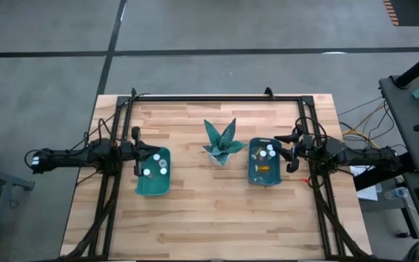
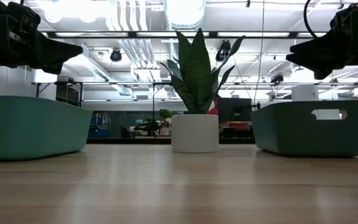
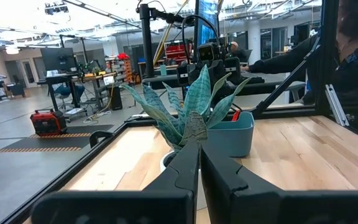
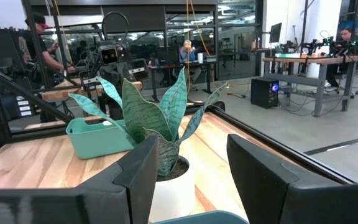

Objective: Pick and place medicine bottles into bin by pill shape (circle, oval)
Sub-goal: Return to Home Position

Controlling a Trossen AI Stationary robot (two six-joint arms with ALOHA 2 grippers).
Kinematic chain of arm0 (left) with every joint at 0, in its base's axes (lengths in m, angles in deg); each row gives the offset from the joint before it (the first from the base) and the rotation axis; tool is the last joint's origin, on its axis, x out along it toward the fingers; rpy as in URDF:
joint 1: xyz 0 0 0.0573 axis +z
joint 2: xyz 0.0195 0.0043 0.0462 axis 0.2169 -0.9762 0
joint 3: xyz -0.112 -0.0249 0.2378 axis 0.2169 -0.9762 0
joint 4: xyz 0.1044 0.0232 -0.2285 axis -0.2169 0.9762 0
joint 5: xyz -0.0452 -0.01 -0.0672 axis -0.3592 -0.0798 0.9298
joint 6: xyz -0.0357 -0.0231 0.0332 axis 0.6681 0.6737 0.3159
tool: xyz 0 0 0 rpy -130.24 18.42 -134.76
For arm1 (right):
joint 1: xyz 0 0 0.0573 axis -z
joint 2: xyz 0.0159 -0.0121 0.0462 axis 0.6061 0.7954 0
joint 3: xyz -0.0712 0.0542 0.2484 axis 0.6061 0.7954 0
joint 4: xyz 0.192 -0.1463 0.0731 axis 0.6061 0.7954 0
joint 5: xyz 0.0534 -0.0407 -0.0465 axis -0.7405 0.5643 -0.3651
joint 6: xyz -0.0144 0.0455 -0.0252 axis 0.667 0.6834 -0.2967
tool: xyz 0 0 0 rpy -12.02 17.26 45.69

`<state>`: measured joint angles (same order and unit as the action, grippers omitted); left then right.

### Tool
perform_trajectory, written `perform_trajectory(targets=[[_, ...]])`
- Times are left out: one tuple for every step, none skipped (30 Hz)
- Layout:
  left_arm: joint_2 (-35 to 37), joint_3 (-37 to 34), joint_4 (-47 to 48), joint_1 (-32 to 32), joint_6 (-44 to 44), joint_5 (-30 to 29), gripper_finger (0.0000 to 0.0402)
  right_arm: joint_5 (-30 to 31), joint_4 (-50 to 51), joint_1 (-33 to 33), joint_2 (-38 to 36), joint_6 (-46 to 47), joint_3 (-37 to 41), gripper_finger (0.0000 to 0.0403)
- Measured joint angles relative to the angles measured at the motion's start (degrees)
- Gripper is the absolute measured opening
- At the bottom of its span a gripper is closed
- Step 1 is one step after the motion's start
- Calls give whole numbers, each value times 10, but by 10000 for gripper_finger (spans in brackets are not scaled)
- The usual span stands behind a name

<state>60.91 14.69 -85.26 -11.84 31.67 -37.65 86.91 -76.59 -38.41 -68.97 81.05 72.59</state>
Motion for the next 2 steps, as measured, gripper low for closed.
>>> perform_trajectory(targets=[[0, 0, 0, 0, 0, 0, 0, 0, 0, 0, 0, 0, 0, 185], [0, 0, 0, 0, 0, 0, 0, 0, 0, 0, 0, 0, 0, 185]])
